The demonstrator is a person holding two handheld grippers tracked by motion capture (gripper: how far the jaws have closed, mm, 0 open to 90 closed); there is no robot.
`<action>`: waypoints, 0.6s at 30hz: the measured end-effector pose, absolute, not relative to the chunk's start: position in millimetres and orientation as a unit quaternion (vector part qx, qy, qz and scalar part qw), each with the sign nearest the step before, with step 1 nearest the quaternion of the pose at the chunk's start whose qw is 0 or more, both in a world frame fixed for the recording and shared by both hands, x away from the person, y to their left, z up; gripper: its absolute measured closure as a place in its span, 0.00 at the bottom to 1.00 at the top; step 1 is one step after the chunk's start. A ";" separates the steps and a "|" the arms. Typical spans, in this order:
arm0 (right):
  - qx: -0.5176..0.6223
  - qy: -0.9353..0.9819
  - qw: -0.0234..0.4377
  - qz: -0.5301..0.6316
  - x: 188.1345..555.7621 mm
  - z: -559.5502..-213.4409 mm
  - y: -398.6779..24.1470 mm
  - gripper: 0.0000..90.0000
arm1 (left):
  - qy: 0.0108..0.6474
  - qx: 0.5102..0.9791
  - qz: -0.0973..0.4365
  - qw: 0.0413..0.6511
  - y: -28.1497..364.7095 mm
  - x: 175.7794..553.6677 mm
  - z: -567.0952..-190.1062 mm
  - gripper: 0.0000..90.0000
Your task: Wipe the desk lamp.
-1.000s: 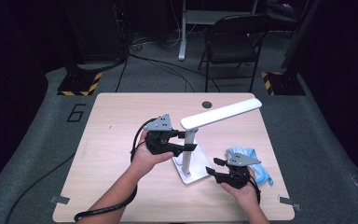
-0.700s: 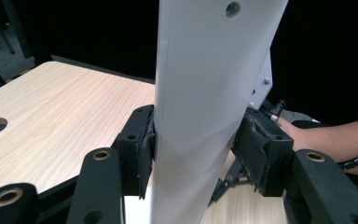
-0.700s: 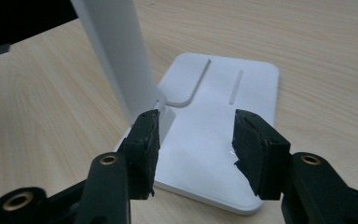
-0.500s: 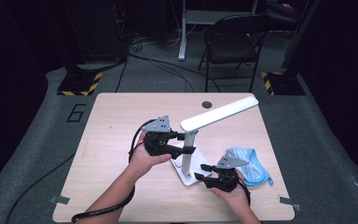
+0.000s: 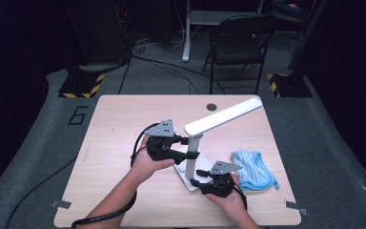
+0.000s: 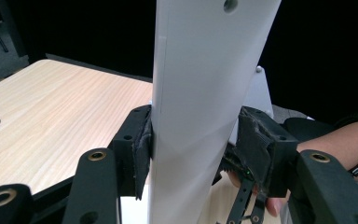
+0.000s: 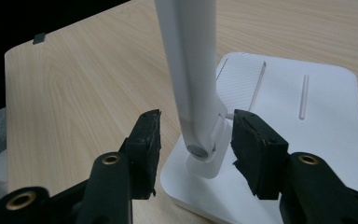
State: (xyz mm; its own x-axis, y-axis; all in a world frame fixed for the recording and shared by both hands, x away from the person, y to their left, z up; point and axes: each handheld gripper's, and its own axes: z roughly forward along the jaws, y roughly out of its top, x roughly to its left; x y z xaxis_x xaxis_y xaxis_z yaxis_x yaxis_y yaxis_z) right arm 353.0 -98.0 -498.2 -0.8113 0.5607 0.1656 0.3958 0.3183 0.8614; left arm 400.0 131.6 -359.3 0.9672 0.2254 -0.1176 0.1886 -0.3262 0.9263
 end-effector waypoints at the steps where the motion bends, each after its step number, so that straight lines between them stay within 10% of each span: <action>1: 0.292 0.810 0.081 0.503 353.5 -498.9 -96.9 0.59 | 0.127 0.814 0.015 0.566 131.6 400.2 -359.3 0.51; 18: 0.298 0.814 0.088 0.491 354.6 -504.2 -98.9 0.73 | 0.124 0.816 0.017 0.565 132.0 398.6 -359.4 0.50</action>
State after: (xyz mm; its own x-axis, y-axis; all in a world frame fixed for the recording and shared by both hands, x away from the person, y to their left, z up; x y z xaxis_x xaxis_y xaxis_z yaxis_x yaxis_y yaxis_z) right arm 354.6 -98.9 -504.2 -0.8068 0.5713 0.1504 0.3995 0.3400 0.8513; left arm 398.6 132.0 -359.4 0.9685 0.2218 -0.1131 0.1839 -0.3312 0.9255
